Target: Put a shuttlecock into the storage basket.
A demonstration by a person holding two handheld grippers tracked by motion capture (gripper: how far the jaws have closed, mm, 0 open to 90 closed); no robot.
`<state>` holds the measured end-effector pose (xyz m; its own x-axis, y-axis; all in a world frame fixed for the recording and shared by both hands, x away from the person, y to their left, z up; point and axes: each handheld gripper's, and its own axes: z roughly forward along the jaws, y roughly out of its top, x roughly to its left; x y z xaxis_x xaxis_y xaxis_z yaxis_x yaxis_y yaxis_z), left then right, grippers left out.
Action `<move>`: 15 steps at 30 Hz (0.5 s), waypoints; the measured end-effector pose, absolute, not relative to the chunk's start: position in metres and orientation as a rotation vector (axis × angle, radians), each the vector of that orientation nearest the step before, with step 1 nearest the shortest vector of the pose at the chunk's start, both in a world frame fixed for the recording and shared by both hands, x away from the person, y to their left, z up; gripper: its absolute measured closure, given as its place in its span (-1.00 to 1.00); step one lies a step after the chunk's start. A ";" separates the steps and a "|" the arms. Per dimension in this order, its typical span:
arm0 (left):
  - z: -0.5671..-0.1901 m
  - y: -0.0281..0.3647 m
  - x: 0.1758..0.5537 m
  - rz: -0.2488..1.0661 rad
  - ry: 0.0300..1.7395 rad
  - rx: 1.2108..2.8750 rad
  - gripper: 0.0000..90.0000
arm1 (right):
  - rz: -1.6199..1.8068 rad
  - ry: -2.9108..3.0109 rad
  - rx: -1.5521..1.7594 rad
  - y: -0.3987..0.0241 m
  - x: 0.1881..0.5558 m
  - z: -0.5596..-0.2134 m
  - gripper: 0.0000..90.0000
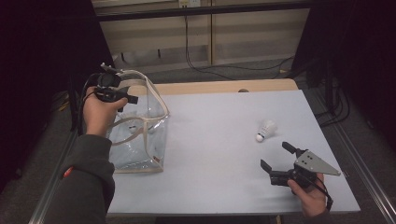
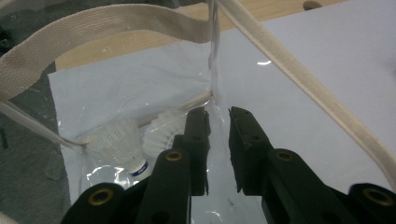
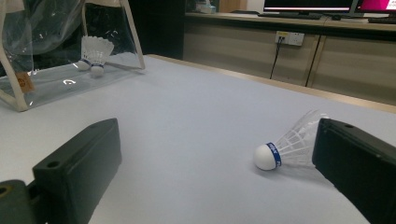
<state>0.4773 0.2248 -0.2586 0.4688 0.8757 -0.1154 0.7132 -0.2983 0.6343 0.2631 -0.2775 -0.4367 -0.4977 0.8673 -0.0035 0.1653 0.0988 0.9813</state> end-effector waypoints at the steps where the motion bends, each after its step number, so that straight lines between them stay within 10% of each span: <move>1: -0.258 0.224 0.477 0.332 1.311 2.086 0.70 | 1.443 1.758 1.016 -0.278 0.263 -0.437 -0.97; 15: -0.250 0.218 0.465 0.241 1.248 2.046 0.49 | 1.445 1.749 1.019 -0.278 0.262 -0.435 -0.97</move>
